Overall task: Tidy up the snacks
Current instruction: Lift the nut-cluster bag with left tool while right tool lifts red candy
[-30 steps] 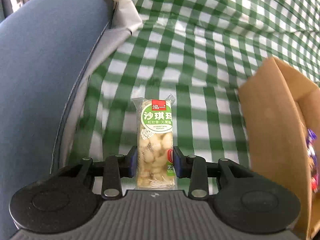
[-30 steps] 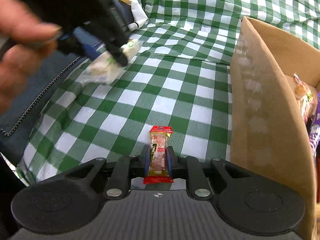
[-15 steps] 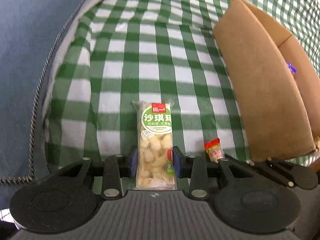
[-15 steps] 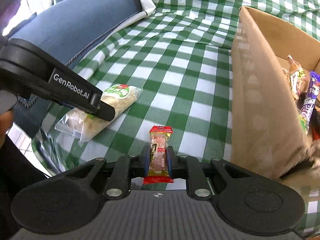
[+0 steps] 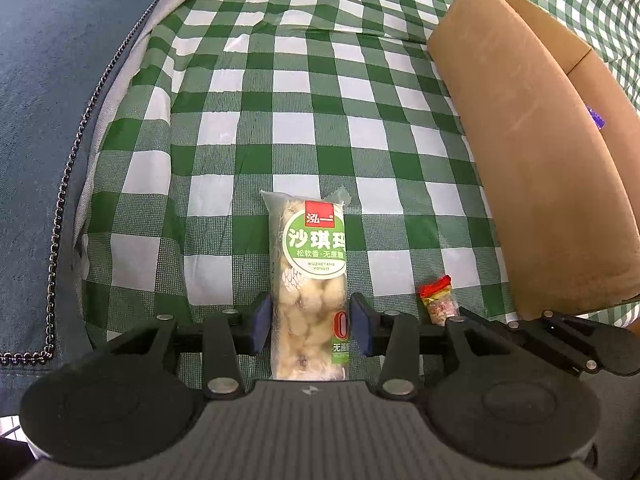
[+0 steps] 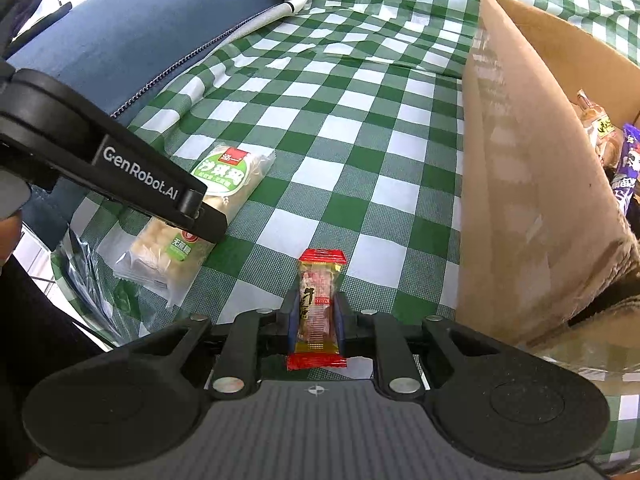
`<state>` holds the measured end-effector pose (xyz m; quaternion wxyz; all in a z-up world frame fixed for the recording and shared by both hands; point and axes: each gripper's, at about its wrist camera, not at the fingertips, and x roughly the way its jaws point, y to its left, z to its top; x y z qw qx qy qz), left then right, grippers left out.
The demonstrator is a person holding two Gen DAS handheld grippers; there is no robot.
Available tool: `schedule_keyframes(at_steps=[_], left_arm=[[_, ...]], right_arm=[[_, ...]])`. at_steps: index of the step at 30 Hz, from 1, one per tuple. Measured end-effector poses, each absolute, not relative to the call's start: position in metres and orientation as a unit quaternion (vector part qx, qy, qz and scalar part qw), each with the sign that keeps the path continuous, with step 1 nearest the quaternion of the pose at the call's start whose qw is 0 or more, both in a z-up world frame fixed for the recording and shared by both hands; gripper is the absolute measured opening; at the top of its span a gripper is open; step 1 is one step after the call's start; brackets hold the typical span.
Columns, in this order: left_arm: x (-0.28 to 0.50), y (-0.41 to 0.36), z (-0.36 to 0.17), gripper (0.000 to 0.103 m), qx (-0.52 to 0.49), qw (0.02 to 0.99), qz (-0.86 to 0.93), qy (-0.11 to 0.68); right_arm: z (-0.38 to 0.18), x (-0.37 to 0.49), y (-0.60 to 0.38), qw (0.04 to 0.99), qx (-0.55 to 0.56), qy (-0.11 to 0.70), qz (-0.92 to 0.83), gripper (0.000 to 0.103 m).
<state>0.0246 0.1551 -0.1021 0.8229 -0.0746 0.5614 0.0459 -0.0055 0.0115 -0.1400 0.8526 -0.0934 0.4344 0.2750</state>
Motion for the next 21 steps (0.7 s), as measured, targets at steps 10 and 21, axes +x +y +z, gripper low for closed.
schedule_keyframes(at_steps=[10,21], left_arm=[[0.0257,0.1557,-0.1018,0.052,-0.074,0.825,0.050,0.558],[0.0253,0.1558,-0.1017,0.053,-0.073,0.826,0.053,0.557]], right_arm=[[-0.1378,-0.0069,0.0134,0.854,-0.095,0.431,0.274,0.019],[-0.1387,-0.0084,0.0157,0.858,-0.106,0.426,0.266,0.019]])
